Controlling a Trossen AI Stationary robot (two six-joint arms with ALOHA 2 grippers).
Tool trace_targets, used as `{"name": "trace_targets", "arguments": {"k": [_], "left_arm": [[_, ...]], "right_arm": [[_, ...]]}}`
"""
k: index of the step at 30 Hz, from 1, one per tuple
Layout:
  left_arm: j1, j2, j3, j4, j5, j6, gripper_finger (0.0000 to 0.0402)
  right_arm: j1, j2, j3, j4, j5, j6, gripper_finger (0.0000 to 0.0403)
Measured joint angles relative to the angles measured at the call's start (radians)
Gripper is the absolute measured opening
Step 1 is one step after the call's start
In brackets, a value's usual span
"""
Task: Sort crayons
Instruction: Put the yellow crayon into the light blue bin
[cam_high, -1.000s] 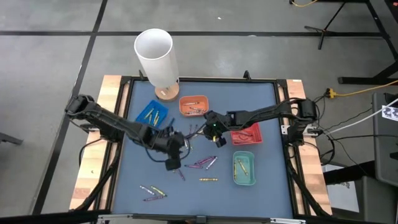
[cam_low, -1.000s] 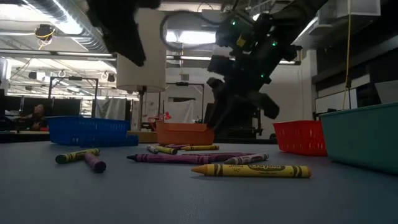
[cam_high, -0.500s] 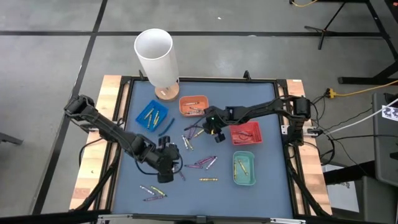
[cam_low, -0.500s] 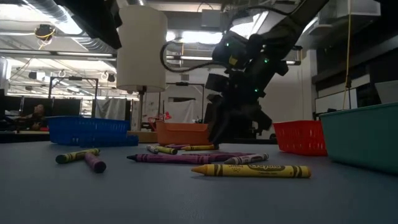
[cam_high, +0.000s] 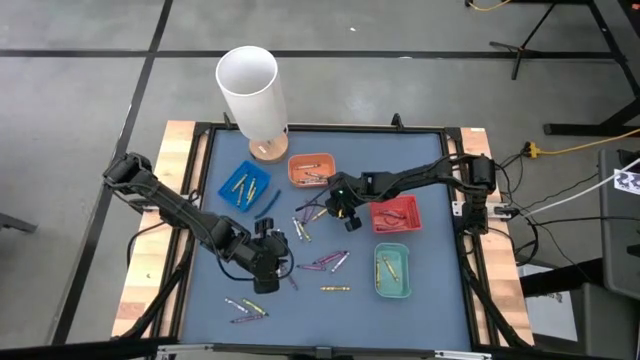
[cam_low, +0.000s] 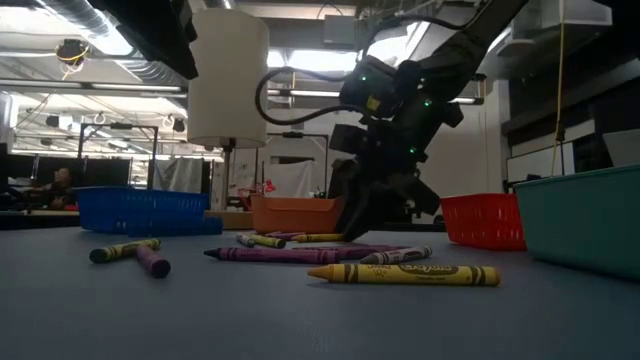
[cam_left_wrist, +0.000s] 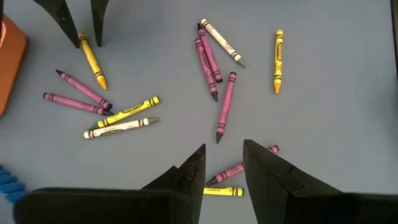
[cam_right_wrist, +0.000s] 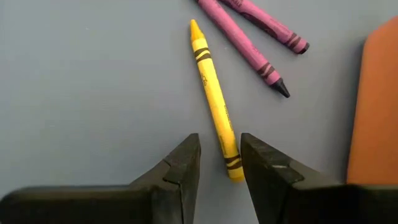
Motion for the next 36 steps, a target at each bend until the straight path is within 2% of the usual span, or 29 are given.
{"name": "trace_targets", "arguments": {"k": [8,20,23,30,36], "left_arm": [[0.000,0.000,0.000,0.000,0.000,0.008,0.0092],[0.000,0.000,0.000,0.000,-0.002,0.009,0.0092],[0.000,0.000,0.000,0.000,-0.015,0.009,0.0092],[0.000,0.000,0.000,0.000,-0.027,0.009,0.0092],[0.000,0.000,0.000,0.000,-0.027,0.009,0.0092]], "right_arm": [[-0.007,0.002,0.001,-0.022,-0.020,0.104,0.0109],[-0.006,0.003,-0.001,-0.021,-0.025,0.104,0.0012],[-0.006,0.003,-0.001,-0.021,-0.025,0.103,0.0008],[-0.006,-0.002,-0.002,-0.025,-0.025,0.103,0.0031],[-0.005,-0.053,-0.006,-0.086,-0.040,0.109,0.0020]]}}
